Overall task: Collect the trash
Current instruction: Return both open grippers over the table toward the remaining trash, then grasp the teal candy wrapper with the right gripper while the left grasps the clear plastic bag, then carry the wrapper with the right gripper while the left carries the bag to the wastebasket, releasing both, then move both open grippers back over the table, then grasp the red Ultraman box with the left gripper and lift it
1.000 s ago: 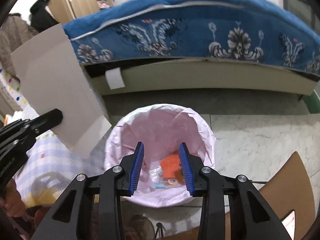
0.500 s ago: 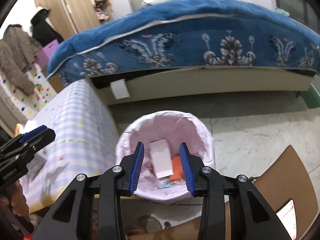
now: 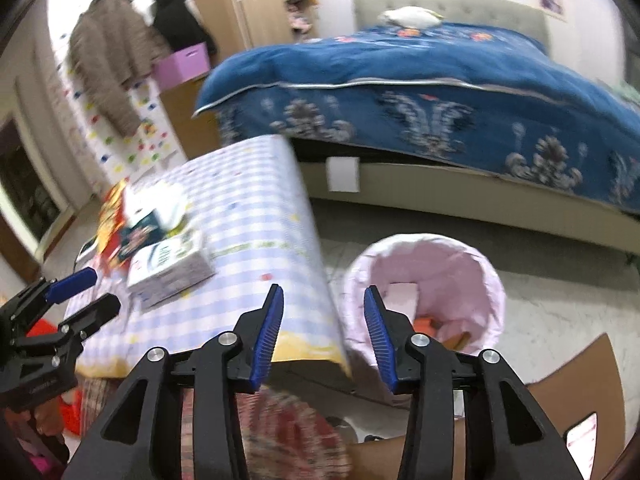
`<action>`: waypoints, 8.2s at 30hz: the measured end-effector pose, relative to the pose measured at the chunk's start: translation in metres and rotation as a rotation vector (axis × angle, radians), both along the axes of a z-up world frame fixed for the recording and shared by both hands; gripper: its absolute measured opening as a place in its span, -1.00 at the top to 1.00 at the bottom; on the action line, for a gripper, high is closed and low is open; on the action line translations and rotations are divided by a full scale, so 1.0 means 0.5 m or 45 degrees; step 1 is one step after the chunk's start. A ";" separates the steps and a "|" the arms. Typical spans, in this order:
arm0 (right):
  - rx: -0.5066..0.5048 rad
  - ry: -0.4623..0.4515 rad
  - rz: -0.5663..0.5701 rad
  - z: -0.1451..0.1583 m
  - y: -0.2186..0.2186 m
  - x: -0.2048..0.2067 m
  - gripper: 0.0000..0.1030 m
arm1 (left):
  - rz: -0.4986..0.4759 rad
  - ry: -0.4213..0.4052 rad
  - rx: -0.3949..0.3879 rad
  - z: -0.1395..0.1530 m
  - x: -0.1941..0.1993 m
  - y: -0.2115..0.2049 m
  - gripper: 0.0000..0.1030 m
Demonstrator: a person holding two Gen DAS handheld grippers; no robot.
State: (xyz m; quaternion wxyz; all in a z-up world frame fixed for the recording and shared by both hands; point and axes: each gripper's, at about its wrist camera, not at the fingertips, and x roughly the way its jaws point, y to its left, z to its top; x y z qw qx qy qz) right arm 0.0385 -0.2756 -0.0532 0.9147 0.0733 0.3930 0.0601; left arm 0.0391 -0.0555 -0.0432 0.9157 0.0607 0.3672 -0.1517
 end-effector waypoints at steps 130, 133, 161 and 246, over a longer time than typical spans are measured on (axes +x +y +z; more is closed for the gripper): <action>0.042 -0.128 0.100 0.078 0.070 0.017 0.96 | -0.109 -0.329 -0.097 0.131 -0.061 0.044 0.99; 0.052 -0.122 0.011 0.068 0.011 0.006 0.96 | -0.215 -0.332 -0.087 0.129 -0.054 -0.022 0.99; 0.064 0.309 -0.372 -0.215 -0.261 0.100 0.88 | -0.641 0.122 -0.174 -0.100 0.169 -0.379 0.98; -0.132 0.053 0.023 -0.047 0.063 0.096 -0.60 | 0.750 0.226 -0.184 -0.090 0.233 0.248 -0.62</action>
